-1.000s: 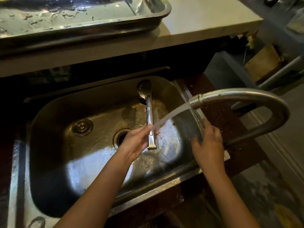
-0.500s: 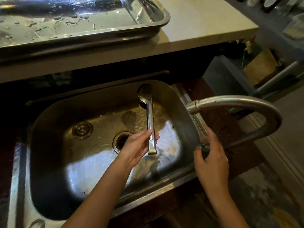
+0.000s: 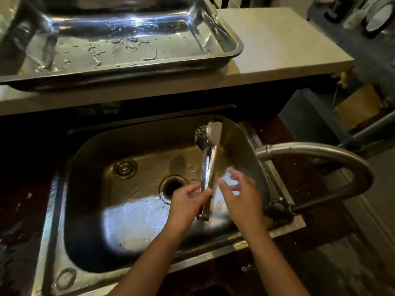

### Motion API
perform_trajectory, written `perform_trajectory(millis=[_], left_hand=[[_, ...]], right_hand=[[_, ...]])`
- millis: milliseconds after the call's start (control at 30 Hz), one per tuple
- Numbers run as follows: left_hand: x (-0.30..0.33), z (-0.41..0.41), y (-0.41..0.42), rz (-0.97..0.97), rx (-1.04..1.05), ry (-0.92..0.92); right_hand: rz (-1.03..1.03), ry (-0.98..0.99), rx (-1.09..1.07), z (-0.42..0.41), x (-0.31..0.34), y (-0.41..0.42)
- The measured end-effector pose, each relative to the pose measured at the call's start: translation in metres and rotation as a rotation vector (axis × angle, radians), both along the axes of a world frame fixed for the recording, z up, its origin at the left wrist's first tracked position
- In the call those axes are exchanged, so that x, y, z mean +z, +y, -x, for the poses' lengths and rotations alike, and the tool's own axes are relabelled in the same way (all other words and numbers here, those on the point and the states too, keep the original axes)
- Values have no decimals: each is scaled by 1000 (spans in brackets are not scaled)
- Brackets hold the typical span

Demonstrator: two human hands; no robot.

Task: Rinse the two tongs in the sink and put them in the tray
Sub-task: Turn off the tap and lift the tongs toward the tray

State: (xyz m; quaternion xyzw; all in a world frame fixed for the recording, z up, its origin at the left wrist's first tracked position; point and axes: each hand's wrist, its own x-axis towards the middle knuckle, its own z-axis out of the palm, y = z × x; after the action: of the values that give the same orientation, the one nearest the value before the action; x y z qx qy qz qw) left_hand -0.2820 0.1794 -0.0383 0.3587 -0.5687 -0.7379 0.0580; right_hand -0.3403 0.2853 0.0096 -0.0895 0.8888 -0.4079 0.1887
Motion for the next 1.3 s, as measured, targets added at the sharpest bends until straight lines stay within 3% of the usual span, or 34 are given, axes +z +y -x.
perform_trajectory(millis=[67,200,233,367,467,567,733,867,1067,1300], left_hand=[[5,-8,3,154,-4,9],[12,-20,-3,464,-21,-54],[12,-23,-8,452,-9,-68],[24,-28,-34,110,62,9],[34,-29,-51,188,-19,65],[36,-32,-61,139,-37,8],[23,-47,-70,-174,25,-171],[7,-58,-70,-376,111,-242],[5,-66,-76,-341,138,-278],[28,-90,-80,-58,54,-203]], right_hand=[[111,-162,6,7,-4,-20],[54,-64,76,8,-10,-37],[32,-61,94,9,-12,-39],[111,-161,200,9,-10,-44],[206,-203,258,6,-3,-52],[265,-239,258,5,1,-60],[164,-592,246,1,-13,-72],[210,-870,132,-6,-31,-74],[235,-897,108,-17,-36,-82],[219,-705,387,-33,-15,-79]])
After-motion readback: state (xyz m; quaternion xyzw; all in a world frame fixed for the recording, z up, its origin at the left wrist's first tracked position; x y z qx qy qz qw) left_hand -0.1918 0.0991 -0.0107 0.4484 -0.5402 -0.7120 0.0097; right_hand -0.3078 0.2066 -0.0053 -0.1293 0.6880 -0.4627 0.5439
